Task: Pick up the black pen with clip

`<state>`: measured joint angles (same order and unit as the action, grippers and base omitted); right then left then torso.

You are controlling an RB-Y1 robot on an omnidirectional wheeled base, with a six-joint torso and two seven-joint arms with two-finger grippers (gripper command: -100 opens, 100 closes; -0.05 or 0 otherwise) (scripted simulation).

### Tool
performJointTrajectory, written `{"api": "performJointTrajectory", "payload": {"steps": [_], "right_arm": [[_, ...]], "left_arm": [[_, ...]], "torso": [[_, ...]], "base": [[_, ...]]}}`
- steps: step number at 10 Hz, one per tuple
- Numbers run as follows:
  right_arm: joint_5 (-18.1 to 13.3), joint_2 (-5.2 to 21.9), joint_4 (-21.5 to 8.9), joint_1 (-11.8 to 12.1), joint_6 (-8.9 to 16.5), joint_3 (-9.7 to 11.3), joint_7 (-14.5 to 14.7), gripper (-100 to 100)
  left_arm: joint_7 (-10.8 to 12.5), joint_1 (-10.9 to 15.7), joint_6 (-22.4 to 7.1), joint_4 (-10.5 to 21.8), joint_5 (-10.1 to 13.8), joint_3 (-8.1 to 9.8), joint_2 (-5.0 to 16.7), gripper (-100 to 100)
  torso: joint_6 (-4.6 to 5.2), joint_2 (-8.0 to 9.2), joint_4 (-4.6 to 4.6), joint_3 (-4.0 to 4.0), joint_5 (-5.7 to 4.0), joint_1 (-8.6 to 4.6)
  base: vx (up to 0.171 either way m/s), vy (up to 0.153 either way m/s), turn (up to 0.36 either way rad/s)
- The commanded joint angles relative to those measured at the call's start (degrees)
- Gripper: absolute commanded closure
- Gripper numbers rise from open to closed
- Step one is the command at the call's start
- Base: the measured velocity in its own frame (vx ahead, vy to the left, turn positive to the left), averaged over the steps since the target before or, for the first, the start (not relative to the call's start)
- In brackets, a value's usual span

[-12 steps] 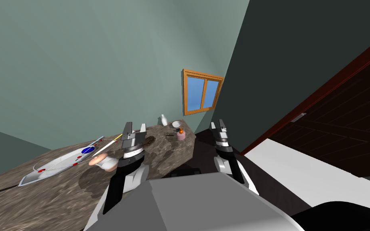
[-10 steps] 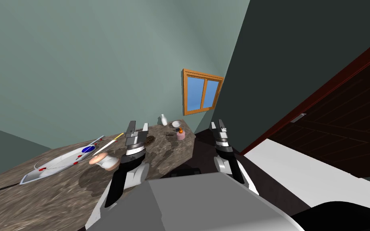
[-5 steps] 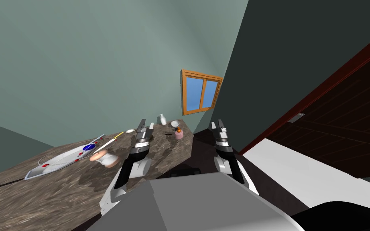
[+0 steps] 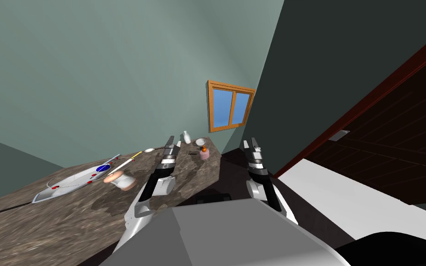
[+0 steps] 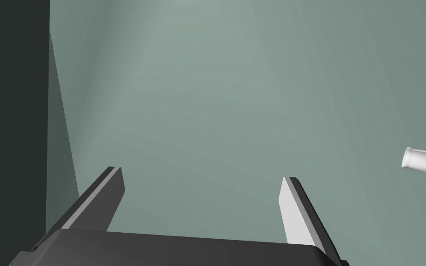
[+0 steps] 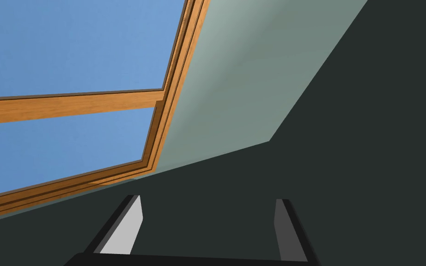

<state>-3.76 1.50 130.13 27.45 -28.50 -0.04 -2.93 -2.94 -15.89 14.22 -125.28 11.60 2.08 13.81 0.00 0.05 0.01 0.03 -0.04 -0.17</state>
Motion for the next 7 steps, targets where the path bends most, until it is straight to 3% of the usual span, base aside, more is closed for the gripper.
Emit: {"api": "performJointTrajectory", "payload": {"steps": [1, 2, 3, 5, 6, 7], "right_arm": [[0.0, 0.0, 0.0, 0.0, 0.0, 0.0, 0.0, 0], [0.0, 0.0, 0.0, 0.0, 0.0, 0.0, 0.0, 0], [0.0, 0.0, 0.0, 0.0, 0.0, 0.0, 0.0, 0], [0.0, 0.0, 0.0, 0.0, 0.0, 0.0, 0.0, 0], [0.0, 0.0, 0.0, 0.0, 0.0, 0.0, 0.0, 0], [0.0, 0.0, 0.0, 0.0, 0.0, 0.0, 0.0, 0]], "left_arm": [[-0.54, 2.86, -2.86, 2.4, 1.49, -0.25, 1.54, -100], [-0.54, 3.09, -4.39, 2.4, 1.49, -0.25, 1.54, -100], [-0.9, 5.61, -6.21, 4.86, 2.91, -0.39, 3.07, -100], [-0.9, 5.81, -7.68, 4.86, 2.91, -0.39, 3.07, -100], [-1.28, 8.59, -10.03, 7.52, 4.33, -0.55, 4.59, -100], [-1.28, 8.64, -11.12, 7.52, 4.33, -0.55, 4.59, -100]], "torso": [[0.0, 0.0, 0.0, 0.0, 0.0, 0.0], [0.01, 0.01, 0.0, 0.0, 0.0, 0.0], [0.0, -0.01, 0.0, 0.0, 0.0, 0.02], [0.0, -0.01, 0.0, -0.01, -0.01, -0.03], [-0.01, -0.01, 0.0, -0.01, 0.01, 0.07], [0.0, -0.02, -0.01, -0.01, 0.01, 0.05]], "base": [[-0.023, -0.045, 0.006], [-0.017, -0.042, 0.001], [-0.013, -0.061, 0.001], [-0.016, -0.038, 0.003], [-0.016, -0.036, -0.001], [-0.016, -0.039, 0.001]]}}
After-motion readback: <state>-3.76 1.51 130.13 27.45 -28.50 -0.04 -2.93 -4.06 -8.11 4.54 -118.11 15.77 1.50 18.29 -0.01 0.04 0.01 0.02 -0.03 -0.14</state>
